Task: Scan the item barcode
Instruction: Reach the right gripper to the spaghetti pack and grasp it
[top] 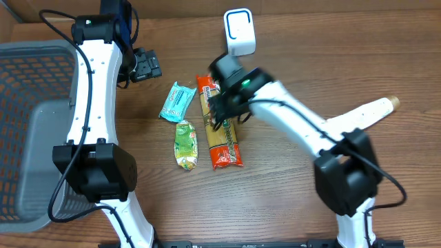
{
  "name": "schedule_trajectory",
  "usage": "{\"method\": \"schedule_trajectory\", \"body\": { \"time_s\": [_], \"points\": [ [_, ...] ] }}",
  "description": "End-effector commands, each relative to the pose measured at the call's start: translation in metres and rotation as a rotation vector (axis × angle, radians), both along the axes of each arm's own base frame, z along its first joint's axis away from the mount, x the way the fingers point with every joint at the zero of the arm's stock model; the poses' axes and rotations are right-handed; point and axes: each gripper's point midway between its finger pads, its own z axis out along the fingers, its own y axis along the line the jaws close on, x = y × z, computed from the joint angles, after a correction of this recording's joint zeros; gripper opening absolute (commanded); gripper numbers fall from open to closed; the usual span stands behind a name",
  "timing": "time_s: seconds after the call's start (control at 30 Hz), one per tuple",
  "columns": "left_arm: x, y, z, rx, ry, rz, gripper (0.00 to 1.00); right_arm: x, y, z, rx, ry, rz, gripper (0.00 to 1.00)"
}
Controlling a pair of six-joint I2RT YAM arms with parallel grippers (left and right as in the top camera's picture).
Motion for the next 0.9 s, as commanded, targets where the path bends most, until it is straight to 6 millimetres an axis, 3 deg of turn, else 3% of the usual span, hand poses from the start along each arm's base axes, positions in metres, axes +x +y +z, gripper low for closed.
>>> {"method": "schedule_trajectory", "body": {
  "time_s": [0.0,0.17,0.3,0.67,0.87],
  "points": [
    [0.0,0.001,-0.005,0.012,0.017,-0.017,1.0,-0.005,0.008,-0.005,-0.126,-0.109,0.029,0.68],
    [0.0,0.001,-0.005,0.012,0.017,-0.017,1.0,-0.025,0.034,-0.017,-0.13,-0.148,0.112,0.6],
    [0.0,0.001,-0.005,0.012,0.017,-0.017,0.99,-0.028,0.041,-0.031,-0.147,-0.204,0.157,0.56],
    [0.0,0.001,-0.005,0.012,0.017,-0.017,0.99,-0.035,0.026,-0.068,-0.221,-0.22,0.257,0.55],
    [0.0,0.001,-0.005,0.012,0.017,-0.017,0.99,-0.041,0.019,-0.099,-0.268,-0.187,0.298,0.55]
  ]
}}
